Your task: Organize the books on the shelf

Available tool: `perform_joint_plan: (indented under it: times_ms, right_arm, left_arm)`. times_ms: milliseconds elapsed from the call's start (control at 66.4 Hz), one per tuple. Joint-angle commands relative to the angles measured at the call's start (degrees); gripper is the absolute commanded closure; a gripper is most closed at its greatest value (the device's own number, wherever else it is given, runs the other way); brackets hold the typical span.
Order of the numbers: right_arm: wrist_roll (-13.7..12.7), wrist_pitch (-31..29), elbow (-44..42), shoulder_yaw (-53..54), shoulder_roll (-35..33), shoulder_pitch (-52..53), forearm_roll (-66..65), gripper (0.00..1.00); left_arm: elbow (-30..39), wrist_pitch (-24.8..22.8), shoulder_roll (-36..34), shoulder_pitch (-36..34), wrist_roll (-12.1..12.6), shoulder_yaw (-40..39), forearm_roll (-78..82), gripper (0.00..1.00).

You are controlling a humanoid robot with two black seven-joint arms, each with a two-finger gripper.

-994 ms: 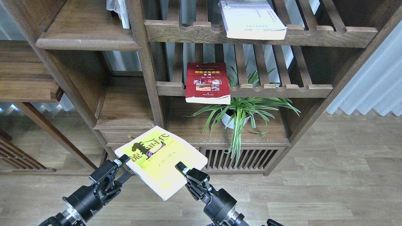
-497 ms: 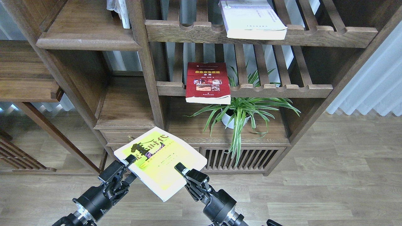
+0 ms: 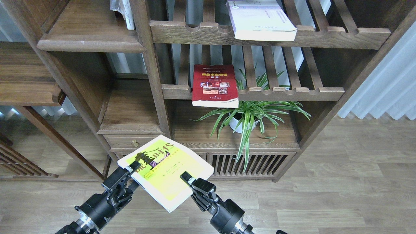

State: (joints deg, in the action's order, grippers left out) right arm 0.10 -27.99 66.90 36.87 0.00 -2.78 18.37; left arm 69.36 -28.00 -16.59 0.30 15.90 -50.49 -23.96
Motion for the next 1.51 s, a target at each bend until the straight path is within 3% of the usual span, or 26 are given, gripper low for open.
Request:
perform_joint_plan:
  times_ms: [0,316,482,542,603,618,813,1130,1190,1235,1341,1356,1386,1431,1491]
  right_arm:
    - [-0.01,-0.01,0.07,-0.48,0.00,-0.82,-0.09,0.96]
    - [-0.01,-0.01,0.16,-1.27,0.00,-1.96,-0.44,0.96]
    - [-0.10,-0.01,0.16,-1.27,0.00,-2.32,-0.44,0.96]
    - [-0.01,-0.01,0.16,-1.27,0.00,-2.40,-0.53,0.96]
    - [-0.01,-0.01,0.16,-1.27,0.00,-2.49,-0.62,0.96]
    - [-0.01,-0.01,0.16,-1.27,0.00,-2.75,-0.62,0.96]
    - [-0.10,-0.01,0.16,-1.27,0.00,-3.28,-0.71,0.96]
    - [0.07,-0.01,0.07,-1.09,0.00,-3.37,-0.71,0.93]
    - [0.07,-0.01,0.07,-1.45,0.00,-3.46,-0.79,0.76]
    - [0.07,-0.01,-0.10,-1.45,0.00,-3.37,-1.32,0.56]
    - [0.16,-0.01,-0.54,-1.45,0.00,-3.37,-3.52,0.35]
    - [0.16,-0.01,-0.89,-1.45,0.00,-3.28,-4.30,0.19]
    - [0.16,-0.01,-1.15,-1.45,0.00,-3.11,-4.48,0.10]
    - [0.25,-0.01,-1.86,-1.18,0.00,-2.93,-4.40,0.02]
    - [0.69,-0.01,-2.47,-0.66,0.00,-3.28,-4.40,0.02]
  left_arm:
    - [0.07,0.00,-0.46,-0.21,0.10,2.58,0.15,0.05]
    - [-0.10,0.00,-0.02,-0.21,0.01,2.76,0.15,0.05]
    - [-0.19,0.00,-0.37,-0.12,0.01,2.76,0.15,0.12]
    - [-0.19,0.00,-0.46,0.14,0.01,2.85,0.15,0.22]
    - [-0.28,0.00,-0.46,0.58,-0.25,2.76,0.06,0.39]
    - [-0.28,0.00,-0.54,0.76,-0.34,2.85,0.06,0.51]
    - [-0.37,0.00,-0.11,0.67,-0.78,3.03,-0.91,0.90]
    - [-0.28,0.00,-0.37,0.23,-0.69,4.52,-1.17,0.99]
    - [-0.28,0.00,-0.55,0.58,-0.78,4.52,-1.17,1.00]
    - [-0.28,0.00,-0.81,0.76,-1.04,4.52,-1.26,1.00]
    - [-0.28,0.00,-1.25,1.72,-1.40,4.43,-1.26,1.00]
    - [-0.19,0.00,-1.86,2.25,-1.48,4.26,-1.17,1.00]
    - [-0.19,0.00,-2.21,2.69,-1.57,4.00,-1.17,1.00]
    - [-0.19,0.00,-2.74,3.22,-1.57,3.64,-1.17,1.00]
    - [-0.19,0.00,-3.44,3.74,-1.66,3.29,-1.17,0.99]
